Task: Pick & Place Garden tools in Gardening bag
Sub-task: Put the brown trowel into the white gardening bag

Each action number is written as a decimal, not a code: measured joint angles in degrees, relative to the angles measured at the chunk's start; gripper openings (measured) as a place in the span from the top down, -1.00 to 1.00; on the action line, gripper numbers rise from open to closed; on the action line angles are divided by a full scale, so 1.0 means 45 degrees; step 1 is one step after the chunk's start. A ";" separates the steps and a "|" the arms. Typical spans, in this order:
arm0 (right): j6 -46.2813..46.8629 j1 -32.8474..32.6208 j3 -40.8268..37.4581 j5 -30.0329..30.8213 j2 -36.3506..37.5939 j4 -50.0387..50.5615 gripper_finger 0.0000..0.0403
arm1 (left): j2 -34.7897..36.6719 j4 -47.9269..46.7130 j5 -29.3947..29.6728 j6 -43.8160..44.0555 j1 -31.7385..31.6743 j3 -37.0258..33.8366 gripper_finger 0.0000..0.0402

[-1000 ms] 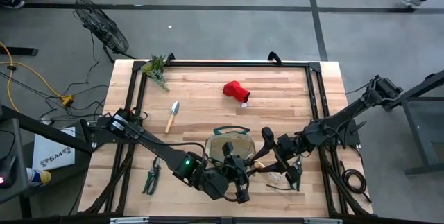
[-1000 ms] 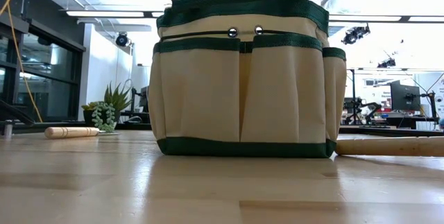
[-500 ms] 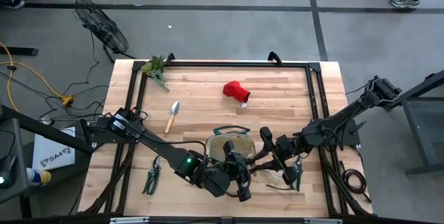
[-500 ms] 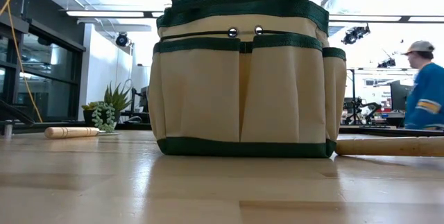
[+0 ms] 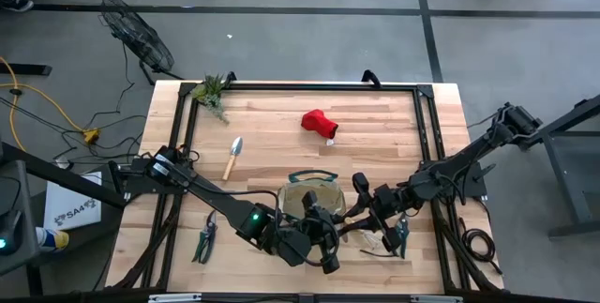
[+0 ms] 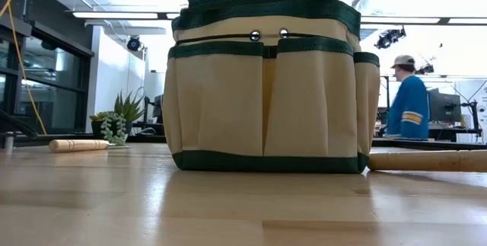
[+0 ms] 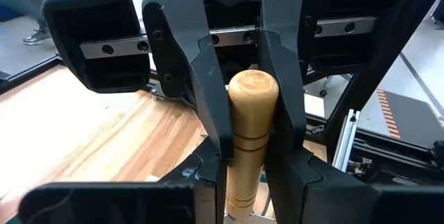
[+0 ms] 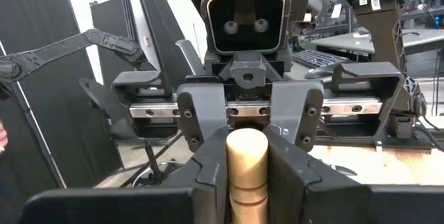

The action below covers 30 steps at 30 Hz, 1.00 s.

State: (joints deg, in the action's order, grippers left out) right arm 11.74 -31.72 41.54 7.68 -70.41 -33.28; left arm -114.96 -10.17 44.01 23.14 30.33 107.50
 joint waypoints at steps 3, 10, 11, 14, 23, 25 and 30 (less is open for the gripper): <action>0.0107 -0.0030 0.0000 0.0032 0.0000 0.0002 0.69 | 0.0000 -0.0083 0.0006 -0.0162 0.0005 0.0000 0.50; 0.0235 -0.0049 0.0000 0.0025 0.0095 0.0140 0.69 | 0.0000 -0.0138 -0.0005 -0.0353 0.0005 0.0000 -0.04; 0.0238 -0.0049 0.0000 0.0116 0.0156 0.0243 0.69 | 0.0000 -0.0141 -0.0007 -0.0467 0.0005 0.0000 -0.08; 0.0519 -0.0045 0.0000 0.0761 0.0438 0.0913 0.69 | 0.0000 -0.0504 0.0026 -0.0533 0.0005 0.0000 -0.14; 0.2450 -0.0237 -0.0005 0.3255 0.1990 0.3682 0.69 | 0.0787 -0.3822 0.0538 0.0402 0.0289 0.0024 -0.12; 0.2654 -0.0570 -0.0005 0.4096 0.2174 0.3991 0.69 | 0.1104 -0.4913 0.0931 0.0589 0.0506 -0.0009 -0.10; 0.3276 -0.1839 -0.0005 0.6929 0.2095 0.4489 0.69 | 0.1652 -0.6995 0.1958 0.0857 0.0887 0.0005 -0.05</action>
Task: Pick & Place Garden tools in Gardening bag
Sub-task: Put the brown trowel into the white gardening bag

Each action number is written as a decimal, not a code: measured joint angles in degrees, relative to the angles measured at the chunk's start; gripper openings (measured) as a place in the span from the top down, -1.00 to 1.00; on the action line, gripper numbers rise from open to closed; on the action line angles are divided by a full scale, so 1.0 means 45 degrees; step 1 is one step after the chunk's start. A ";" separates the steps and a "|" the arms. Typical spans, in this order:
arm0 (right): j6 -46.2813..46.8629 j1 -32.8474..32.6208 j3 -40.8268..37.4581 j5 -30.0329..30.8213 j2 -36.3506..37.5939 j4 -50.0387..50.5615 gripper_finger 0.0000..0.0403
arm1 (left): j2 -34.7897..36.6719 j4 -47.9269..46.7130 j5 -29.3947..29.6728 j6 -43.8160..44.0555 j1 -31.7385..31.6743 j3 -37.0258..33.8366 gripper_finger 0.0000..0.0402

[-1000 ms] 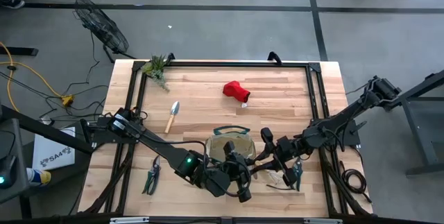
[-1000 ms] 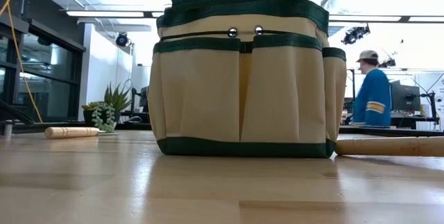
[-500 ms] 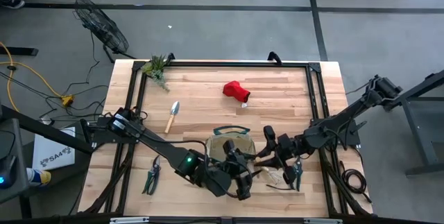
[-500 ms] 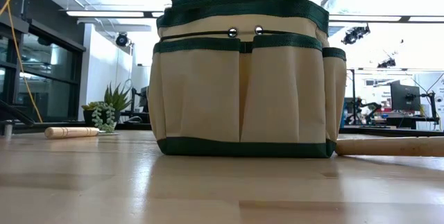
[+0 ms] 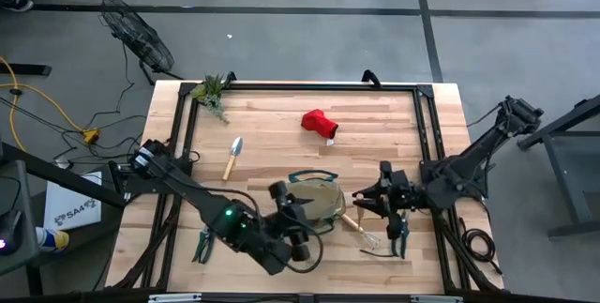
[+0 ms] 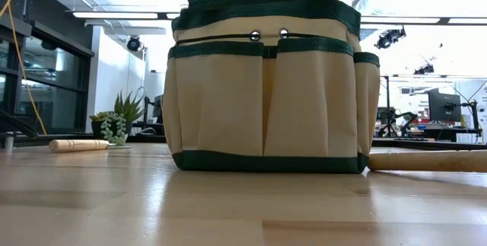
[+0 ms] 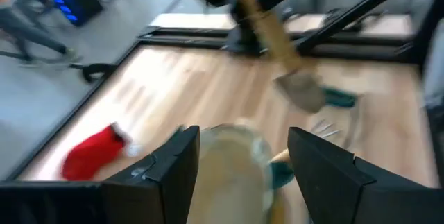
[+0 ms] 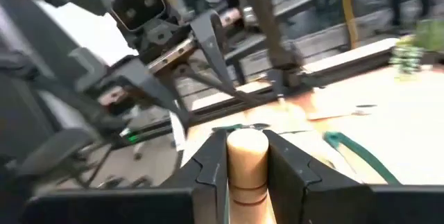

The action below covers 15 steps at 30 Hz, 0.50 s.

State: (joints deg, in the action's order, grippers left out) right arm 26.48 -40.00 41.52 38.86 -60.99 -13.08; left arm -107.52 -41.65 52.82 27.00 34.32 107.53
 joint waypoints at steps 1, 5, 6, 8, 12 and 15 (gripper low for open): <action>0.0167 -0.0248 0.0000 0.0691 -0.0100 0.0015 0.69 | 0.0046 -0.0326 0.0186 0.0138 0.0035 0.0007 -0.03; 0.1128 -0.1133 0.0000 0.3719 -0.0657 -0.0104 0.69 | 0.0452 -0.2305 0.1134 0.0968 0.0218 -0.0015 0.02; 0.1321 -0.1290 0.0000 0.4371 -0.0837 -0.0282 0.69 | 0.0595 -0.2829 0.1260 0.1066 0.0210 -0.0010 0.04; 0.1533 -0.1514 0.0000 0.5356 -0.1260 -0.0812 0.69 | 0.0843 -0.3839 0.1341 0.1147 0.0210 -0.0005 0.07; 0.1219 -0.1686 0.0310 0.6398 -0.2400 -0.2351 0.69 | 0.1380 -0.5870 0.1298 0.1471 0.0210 -0.0005 0.14; 0.0654 -0.1688 0.1289 0.6947 -0.3502 -0.2394 0.69 | 0.1804 -0.7343 0.1371 0.1630 0.0210 0.0000 0.20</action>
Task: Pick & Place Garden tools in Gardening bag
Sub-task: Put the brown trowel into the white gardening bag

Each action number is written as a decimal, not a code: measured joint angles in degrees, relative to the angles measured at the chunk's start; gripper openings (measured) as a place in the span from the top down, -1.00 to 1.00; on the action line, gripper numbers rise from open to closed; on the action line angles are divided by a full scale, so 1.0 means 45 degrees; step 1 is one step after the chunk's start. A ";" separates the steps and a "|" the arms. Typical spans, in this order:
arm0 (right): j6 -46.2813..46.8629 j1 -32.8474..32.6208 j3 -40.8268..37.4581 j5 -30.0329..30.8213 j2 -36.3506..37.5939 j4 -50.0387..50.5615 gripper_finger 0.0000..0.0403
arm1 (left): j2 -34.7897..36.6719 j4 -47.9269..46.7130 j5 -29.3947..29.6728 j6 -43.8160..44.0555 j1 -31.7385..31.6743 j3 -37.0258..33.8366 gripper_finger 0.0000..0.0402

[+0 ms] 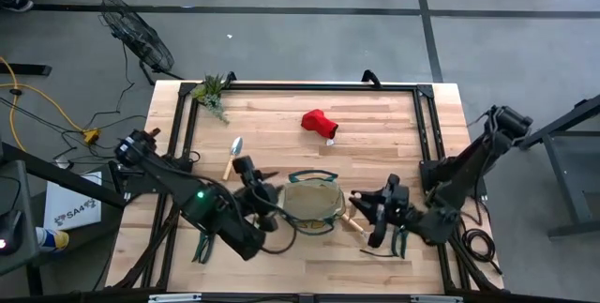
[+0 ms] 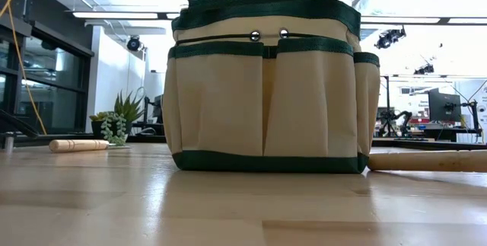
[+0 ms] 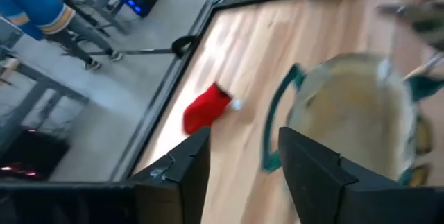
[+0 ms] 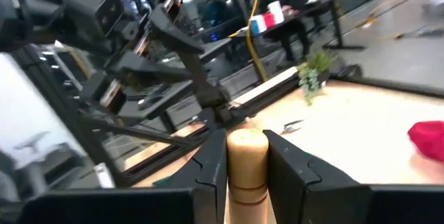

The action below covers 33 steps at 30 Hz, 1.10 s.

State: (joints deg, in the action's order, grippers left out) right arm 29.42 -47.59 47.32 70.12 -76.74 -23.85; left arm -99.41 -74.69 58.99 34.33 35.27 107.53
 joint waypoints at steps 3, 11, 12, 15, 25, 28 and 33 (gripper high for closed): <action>-0.0657 0.0029 0.1294 0.0701 -0.1202 0.0030 0.69 | 0.0390 -0.1475 -0.0026 0.0710 0.0005 -0.0005 0.25; -0.3048 0.0073 0.4988 0.3144 -0.4173 0.0008 0.69 | 0.1555 -0.3414 0.0076 0.1356 0.0005 -0.0005 0.32; -0.3228 0.0073 0.5358 0.3418 -0.4474 0.0003 0.69 | 0.1710 -0.3410 0.0049 0.1215 0.0005 -0.0005 0.32; -0.3316 0.0060 0.6128 0.3943 -0.5203 0.0002 0.69 | 0.2033 -0.3416 0.0024 0.1047 0.0004 0.0000 0.32; -0.3642 -0.0844 0.6681 0.4232 -0.5674 -0.1096 0.69 | 0.2490 -0.3400 -0.1029 0.0263 0.0000 0.0000 0.32; -0.3367 -0.1172 0.6681 0.3846 -0.5718 -0.1147 0.69 | 0.2490 -0.3410 -0.1312 -0.0039 0.0005 0.0000 0.32; -0.3157 -0.1181 0.6681 0.3328 -0.6244 -0.1086 0.69 | 0.2490 -0.3405 -0.1585 -0.0249 0.0005 0.0000 0.32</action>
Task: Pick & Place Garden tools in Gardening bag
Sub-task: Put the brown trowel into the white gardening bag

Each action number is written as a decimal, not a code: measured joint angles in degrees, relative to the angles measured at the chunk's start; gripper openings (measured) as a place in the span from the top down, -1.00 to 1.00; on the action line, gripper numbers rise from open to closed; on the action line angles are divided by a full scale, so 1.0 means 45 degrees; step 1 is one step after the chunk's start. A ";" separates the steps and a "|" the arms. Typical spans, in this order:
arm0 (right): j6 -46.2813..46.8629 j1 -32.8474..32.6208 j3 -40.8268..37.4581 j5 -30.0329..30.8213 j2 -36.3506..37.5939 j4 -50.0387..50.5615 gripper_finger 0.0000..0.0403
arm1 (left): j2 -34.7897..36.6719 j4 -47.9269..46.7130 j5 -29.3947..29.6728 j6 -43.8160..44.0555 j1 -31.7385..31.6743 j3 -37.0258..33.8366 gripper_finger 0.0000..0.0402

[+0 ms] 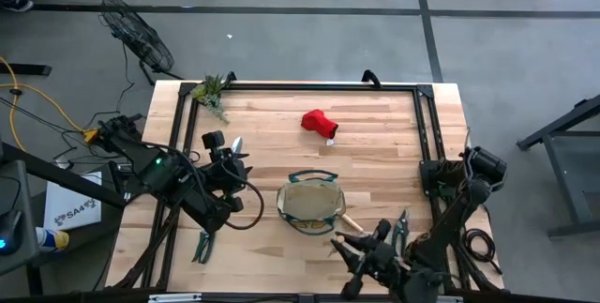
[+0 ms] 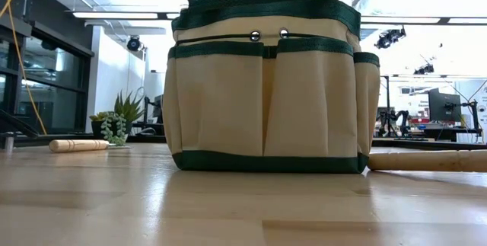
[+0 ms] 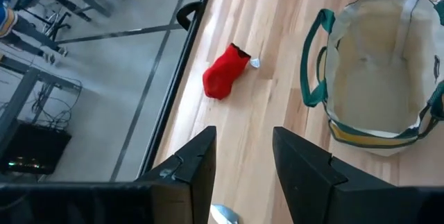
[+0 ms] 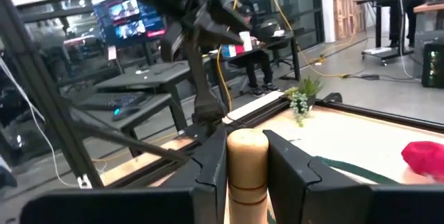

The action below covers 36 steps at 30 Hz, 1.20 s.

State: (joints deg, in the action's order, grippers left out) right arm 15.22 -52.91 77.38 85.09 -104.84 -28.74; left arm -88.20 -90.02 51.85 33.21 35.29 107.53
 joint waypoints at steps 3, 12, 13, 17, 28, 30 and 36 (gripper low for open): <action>0.0303 0.0249 0.0000 -0.0450 -0.0328 -0.0028 0.69 | -0.0005 0.0000 0.0000 -0.0018 0.0000 0.0000 0.32; 0.0573 0.1296 -0.0005 -0.0861 -0.0756 0.0631 0.69 | -0.0005 0.0000 -0.0266 -0.0030 0.0000 0.0000 0.32; 0.0554 0.1415 -0.0005 -0.0857 -0.0756 0.0633 0.69 | -0.0005 0.0001 -0.0267 -0.0029 0.0000 0.0000 0.32; 0.0080 0.1794 -0.0003 -0.0901 -0.0756 0.0784 0.69 | -0.0005 0.0000 -0.0311 -0.0013 0.0000 0.0000 0.32; -0.0061 0.2041 -0.0005 0.0092 -0.0734 0.1196 0.69 | -0.0005 0.0000 -0.0345 0.0005 0.0000 0.0000 0.32; -0.0039 0.2041 -0.0005 0.0025 -0.0727 0.0678 0.69 | -0.0005 0.0000 -0.0345 0.0005 0.0000 0.0000 0.32; -0.2193 0.1843 -0.0005 -0.0258 -0.0688 -0.2800 0.69 | -0.0010 0.0000 -0.0345 0.0005 0.0000 0.0000 0.32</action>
State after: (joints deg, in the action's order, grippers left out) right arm 5.35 -44.61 77.36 83.93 -107.94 -41.34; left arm -88.25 -90.02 50.30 33.23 35.29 107.53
